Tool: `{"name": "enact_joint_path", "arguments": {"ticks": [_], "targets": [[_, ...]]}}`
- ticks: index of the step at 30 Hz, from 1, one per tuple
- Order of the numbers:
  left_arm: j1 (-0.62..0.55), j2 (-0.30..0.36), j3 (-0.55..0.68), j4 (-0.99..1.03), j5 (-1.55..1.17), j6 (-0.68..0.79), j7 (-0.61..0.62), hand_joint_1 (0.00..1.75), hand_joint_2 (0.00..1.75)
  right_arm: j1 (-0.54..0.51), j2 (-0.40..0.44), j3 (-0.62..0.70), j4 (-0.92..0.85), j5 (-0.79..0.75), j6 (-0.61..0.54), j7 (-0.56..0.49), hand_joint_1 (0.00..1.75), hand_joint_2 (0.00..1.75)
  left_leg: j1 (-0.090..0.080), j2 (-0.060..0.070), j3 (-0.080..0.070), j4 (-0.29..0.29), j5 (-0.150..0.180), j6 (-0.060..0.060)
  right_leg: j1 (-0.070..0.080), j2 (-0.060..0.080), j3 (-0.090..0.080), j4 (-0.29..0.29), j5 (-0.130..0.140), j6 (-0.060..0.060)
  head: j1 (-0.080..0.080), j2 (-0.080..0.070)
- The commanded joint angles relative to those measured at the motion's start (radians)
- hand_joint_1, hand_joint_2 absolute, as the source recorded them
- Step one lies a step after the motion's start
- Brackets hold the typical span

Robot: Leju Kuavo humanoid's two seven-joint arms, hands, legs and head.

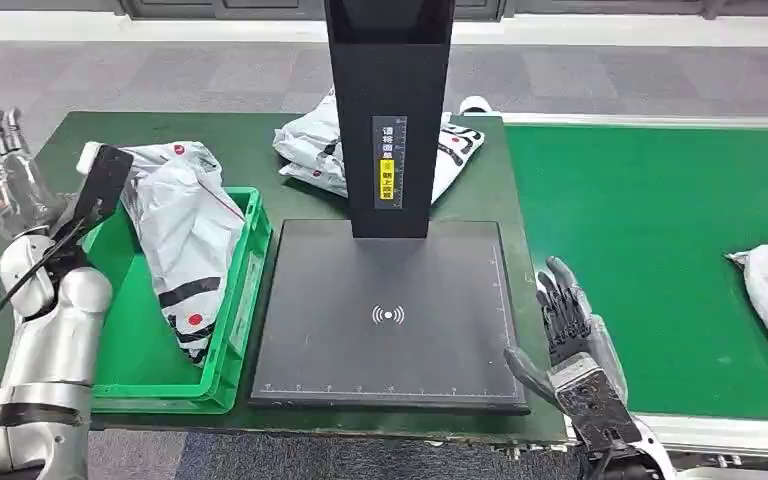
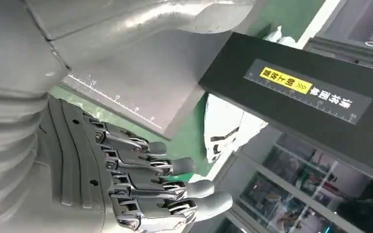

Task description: Moved the parcel from conveyor to table for the left to box.

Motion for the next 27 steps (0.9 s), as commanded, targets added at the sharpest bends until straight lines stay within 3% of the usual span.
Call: {"name": "enact_joint_path", "arguments": {"ticks": [1, 7, 25, 27], "targets": [[0.171, -0.005, 0.302, -0.255, -0.245, 0.043, 0.11, 0.0, 0.0, -0.026, 0.039, -0.07, 0.018, 0.021, 0.041, 0.009, 0.0, 1.75, 0.001, 0.009, 0.005, -0.002, -0.002, -0.001, 0.001, 0.007, 0.003, -0.003, 0.001, -0.001, 0.0, 0.0], [0.253, -0.033, 0.402, -0.38, -0.271, 0.069, 0.111, 0.0, 0.0, -0.032, 0.027, -0.065, 0.038, 0.022, 0.046, 0.001, 0.0, 1.75, 0.001, 0.007, 0.003, -0.001, -0.003, -0.001, 0.001, 0.005, 0.001, -0.002, -0.001, -0.002, 0.0, 0.0], [0.25, -0.038, 0.399, -0.39, -0.271, 0.071, 0.111, 0.0, 0.0, -0.033, 0.026, -0.066, 0.04, 0.021, 0.046, -0.001, 0.0, 1.75, 0.002, 0.002, 0.004, -0.002, -0.002, -0.001, 0.002, 0.0, 0.004, -0.002, -0.002, -0.003, 0.0, 0.0], [0.27, -0.048, 0.399, -0.433, -0.23, 0.145, 0.063, 0.0, 0.0, -0.028, 0.023, -0.063, 0.041, 0.019, 0.047, -0.004, 0.0, 1.75, 0.001, 0.001, 0.002, -0.001, -0.002, -0.001, 0.002, 0.0, 0.002, -0.001, -0.002, -0.003, 0.0, 0.0]]}}
